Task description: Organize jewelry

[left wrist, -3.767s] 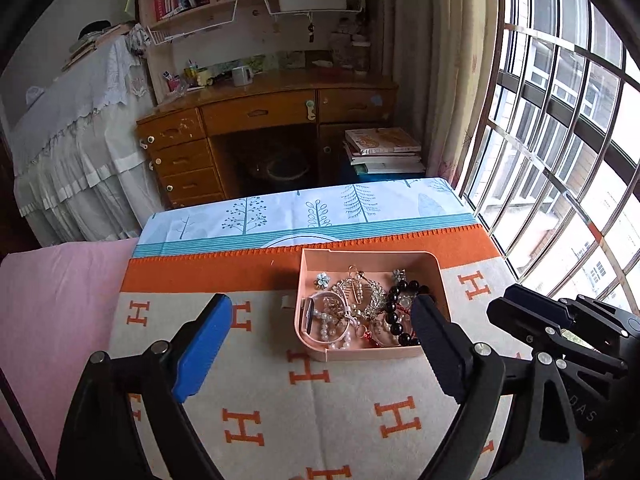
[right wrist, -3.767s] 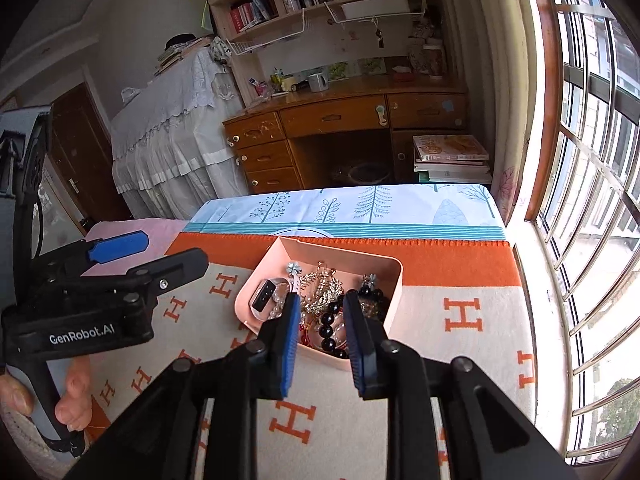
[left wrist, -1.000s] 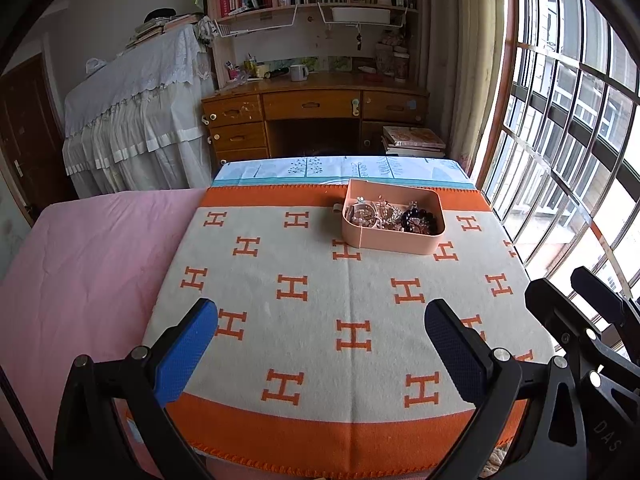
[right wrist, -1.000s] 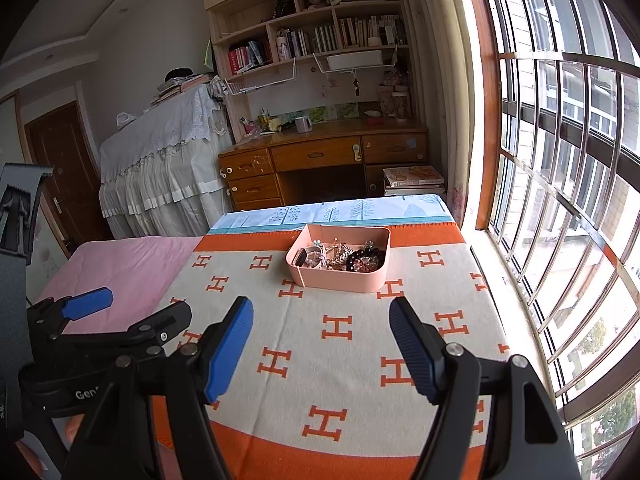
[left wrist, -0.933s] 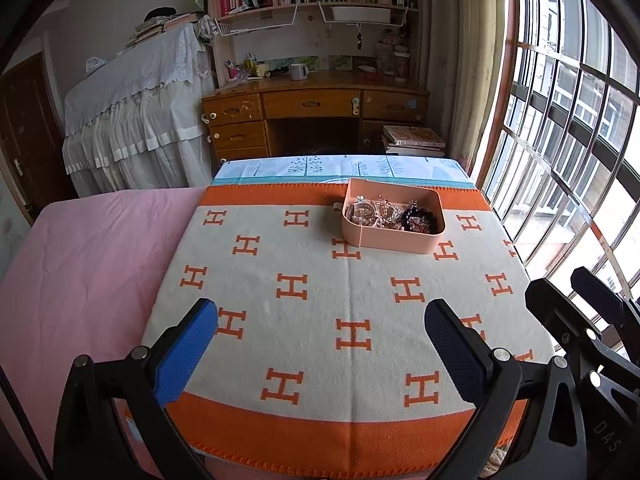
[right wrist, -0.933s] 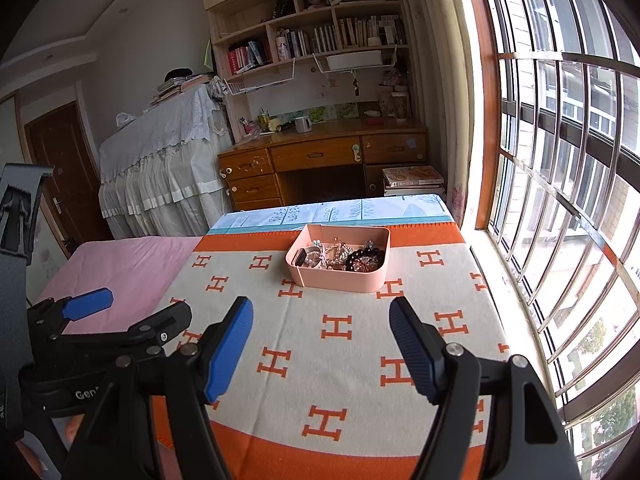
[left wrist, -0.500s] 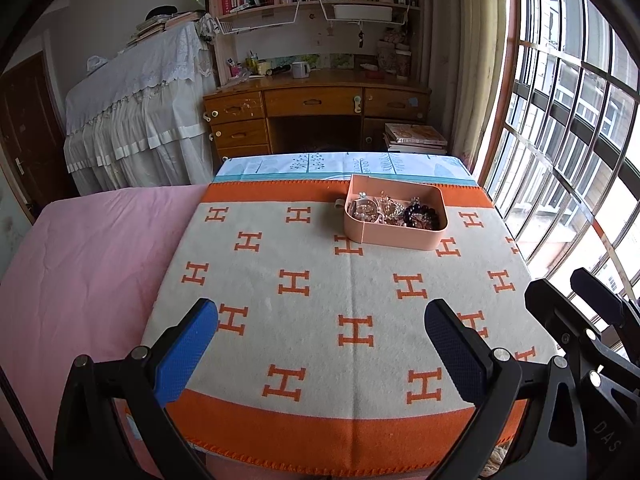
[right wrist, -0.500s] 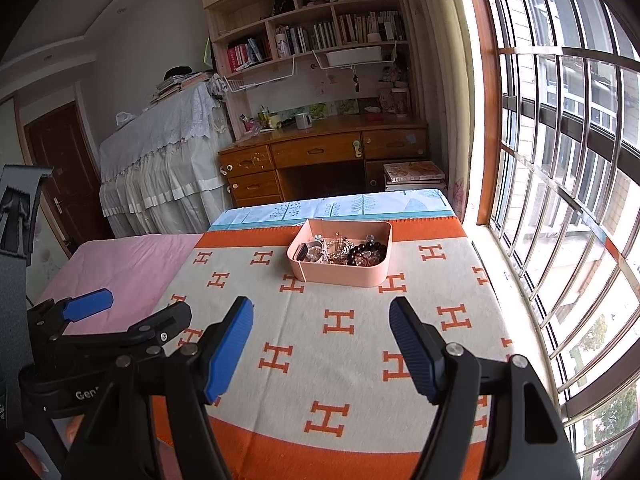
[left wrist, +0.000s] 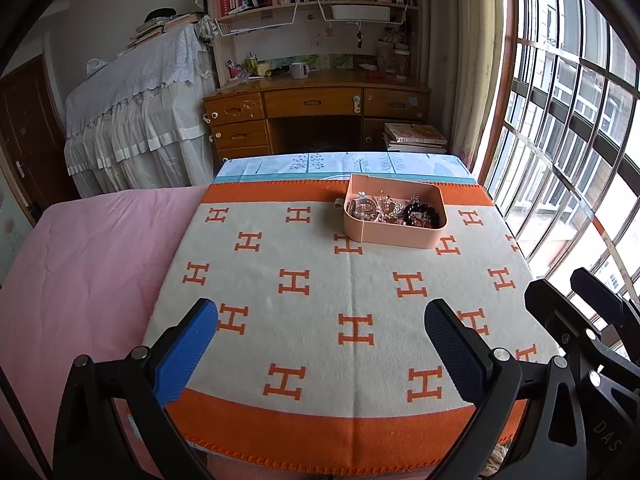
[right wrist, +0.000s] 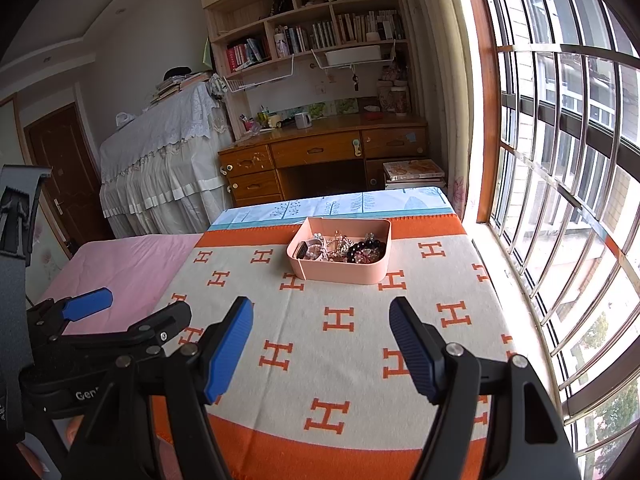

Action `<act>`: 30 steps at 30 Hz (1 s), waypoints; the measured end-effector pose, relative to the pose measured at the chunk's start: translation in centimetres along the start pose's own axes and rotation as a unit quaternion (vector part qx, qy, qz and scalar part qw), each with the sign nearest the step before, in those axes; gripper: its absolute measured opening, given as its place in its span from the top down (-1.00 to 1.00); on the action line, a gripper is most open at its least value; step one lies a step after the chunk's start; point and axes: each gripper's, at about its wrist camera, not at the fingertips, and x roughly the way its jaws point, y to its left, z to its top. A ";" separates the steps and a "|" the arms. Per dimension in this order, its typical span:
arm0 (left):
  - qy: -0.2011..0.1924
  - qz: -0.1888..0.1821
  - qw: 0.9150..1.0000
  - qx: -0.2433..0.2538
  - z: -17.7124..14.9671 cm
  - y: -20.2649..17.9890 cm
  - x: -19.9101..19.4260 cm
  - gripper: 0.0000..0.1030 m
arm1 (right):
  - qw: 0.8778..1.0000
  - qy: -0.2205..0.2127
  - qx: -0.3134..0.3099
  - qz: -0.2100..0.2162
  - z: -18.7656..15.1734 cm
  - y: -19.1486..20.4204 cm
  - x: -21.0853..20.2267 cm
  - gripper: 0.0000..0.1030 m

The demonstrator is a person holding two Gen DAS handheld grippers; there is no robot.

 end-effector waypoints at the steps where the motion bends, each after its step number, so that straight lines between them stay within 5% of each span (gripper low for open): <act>1: 0.000 0.000 1.000 0.000 0.0 0.0 0.0 -0.98 | 1.000 0.000 0.000 0.000 0.0 0.0 0.0 -0.39; 30: 0.005 -0.003 1.000 0.000 -0.4 0.2 0.1 -0.98 | 1.000 0.001 0.001 0.000 -0.1 -0.2 -0.1 -0.39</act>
